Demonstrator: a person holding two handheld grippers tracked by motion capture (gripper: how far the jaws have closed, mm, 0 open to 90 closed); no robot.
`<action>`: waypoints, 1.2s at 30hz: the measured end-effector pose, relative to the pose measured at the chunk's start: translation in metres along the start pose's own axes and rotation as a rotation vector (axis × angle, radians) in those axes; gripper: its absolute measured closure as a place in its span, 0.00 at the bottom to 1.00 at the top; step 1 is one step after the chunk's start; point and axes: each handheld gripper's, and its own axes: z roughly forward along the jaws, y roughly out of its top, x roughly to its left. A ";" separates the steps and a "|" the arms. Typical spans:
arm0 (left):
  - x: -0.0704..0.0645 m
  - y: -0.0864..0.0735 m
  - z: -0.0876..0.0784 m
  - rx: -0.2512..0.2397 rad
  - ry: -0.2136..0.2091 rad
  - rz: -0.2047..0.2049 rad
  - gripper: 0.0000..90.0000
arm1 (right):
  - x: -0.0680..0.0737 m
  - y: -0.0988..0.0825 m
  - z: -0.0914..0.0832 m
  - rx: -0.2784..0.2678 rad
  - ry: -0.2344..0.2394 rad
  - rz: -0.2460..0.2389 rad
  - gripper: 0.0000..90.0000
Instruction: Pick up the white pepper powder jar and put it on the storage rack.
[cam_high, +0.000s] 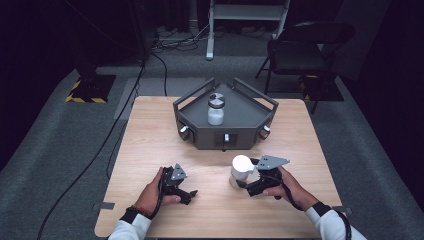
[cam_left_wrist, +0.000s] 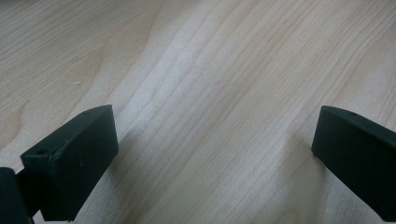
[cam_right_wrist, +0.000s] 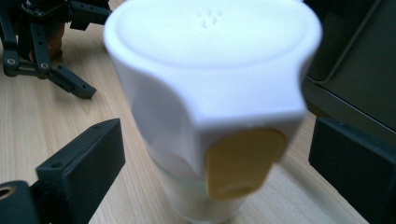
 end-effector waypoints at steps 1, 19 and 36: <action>0.000 0.000 0.000 0.000 0.000 0.000 0.00 | 0.000 -0.001 0.002 -0.003 -0.002 0.007 0.08; 0.000 0.000 0.000 -0.001 -0.001 0.000 0.00 | 0.000 -0.023 0.011 -0.097 0.006 -0.022 0.33; 0.000 0.000 0.000 -0.001 -0.002 0.002 0.00 | 0.008 -0.018 -0.005 -0.141 -0.057 -0.007 0.33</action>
